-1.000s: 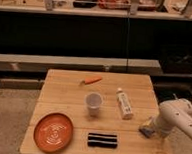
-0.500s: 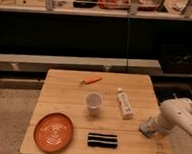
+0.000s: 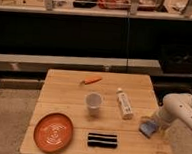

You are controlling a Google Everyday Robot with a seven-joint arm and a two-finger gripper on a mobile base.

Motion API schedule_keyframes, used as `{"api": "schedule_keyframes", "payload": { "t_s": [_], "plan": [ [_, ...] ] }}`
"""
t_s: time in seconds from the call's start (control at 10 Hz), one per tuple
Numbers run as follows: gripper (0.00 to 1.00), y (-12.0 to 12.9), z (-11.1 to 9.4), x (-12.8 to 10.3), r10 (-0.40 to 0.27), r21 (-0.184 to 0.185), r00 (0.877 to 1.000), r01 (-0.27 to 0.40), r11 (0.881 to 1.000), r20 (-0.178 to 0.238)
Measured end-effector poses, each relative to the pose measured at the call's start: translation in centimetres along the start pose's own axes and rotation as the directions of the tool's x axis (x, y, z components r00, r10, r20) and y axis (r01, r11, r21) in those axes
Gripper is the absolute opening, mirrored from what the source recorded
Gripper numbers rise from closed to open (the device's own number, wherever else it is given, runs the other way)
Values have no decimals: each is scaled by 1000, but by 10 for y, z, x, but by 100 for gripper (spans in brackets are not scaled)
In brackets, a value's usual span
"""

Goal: Place the white sponge in the ceramic cup

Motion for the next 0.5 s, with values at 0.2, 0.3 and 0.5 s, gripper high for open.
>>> {"api": "schedule_keyframes", "payload": {
  "t_s": [0.2, 0.3, 0.5],
  "plan": [
    [80, -3, 7, 1, 0, -2, 1000, 0, 1000, -1],
    [80, -4, 10, 2, -1, -4, 1000, 1, 1000, -3],
    [80, -3, 18, 1, -3, -12, 1000, 3, 1000, -4]
  ]
}}
